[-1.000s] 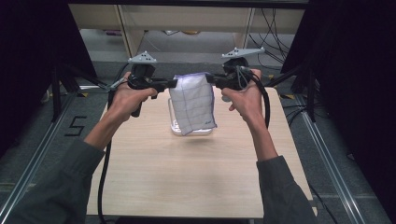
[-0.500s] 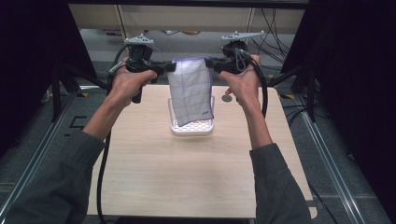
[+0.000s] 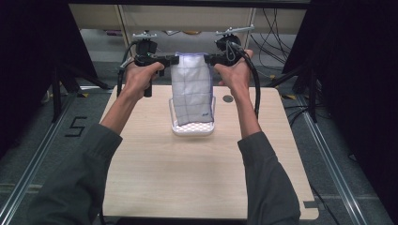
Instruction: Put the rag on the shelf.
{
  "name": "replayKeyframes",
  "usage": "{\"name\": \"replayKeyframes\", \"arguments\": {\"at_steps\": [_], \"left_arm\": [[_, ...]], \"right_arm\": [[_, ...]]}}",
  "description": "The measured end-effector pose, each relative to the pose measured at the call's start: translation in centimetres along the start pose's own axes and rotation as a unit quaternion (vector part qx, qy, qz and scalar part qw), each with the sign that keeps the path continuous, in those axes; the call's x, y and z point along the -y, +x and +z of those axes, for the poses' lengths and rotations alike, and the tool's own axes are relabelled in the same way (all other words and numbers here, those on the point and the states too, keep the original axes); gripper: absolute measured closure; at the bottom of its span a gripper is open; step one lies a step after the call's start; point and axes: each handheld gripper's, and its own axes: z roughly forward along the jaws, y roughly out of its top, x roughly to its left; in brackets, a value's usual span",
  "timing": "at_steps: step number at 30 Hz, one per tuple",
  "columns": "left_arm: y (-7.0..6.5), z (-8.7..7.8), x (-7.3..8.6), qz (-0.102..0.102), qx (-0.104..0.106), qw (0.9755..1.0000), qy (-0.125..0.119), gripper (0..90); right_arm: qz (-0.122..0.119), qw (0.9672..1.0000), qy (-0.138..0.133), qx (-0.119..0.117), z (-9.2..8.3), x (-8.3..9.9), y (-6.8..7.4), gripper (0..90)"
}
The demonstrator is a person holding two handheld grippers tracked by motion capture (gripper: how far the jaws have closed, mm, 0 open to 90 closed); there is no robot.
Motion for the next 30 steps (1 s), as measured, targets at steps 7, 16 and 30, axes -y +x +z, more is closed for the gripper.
{"name": "replayKeyframes", "arguments": {"at_steps": [7,16,30], "left_arm": [[2.0,2.4,1.1,-0.013,-0.013,0.9997,0.015,82.6],[3.5,4.8,3.3,-0.018,-0.023,0.9978,0.059,82.7],[5.2,6.6,7.2,-0.03,-0.032,0.9925,0.114,83.4]], "right_arm": [[0.014,0.9998,0.016,0.001,2.3,1.2,-1.8,85.7],[0.04,0.9979,0.049,0.006,5.7,3.4,-3.4,85.5],[0.058,0.9928,0.104,0.011,9.4,6.7,-4.4,84.5]]}}
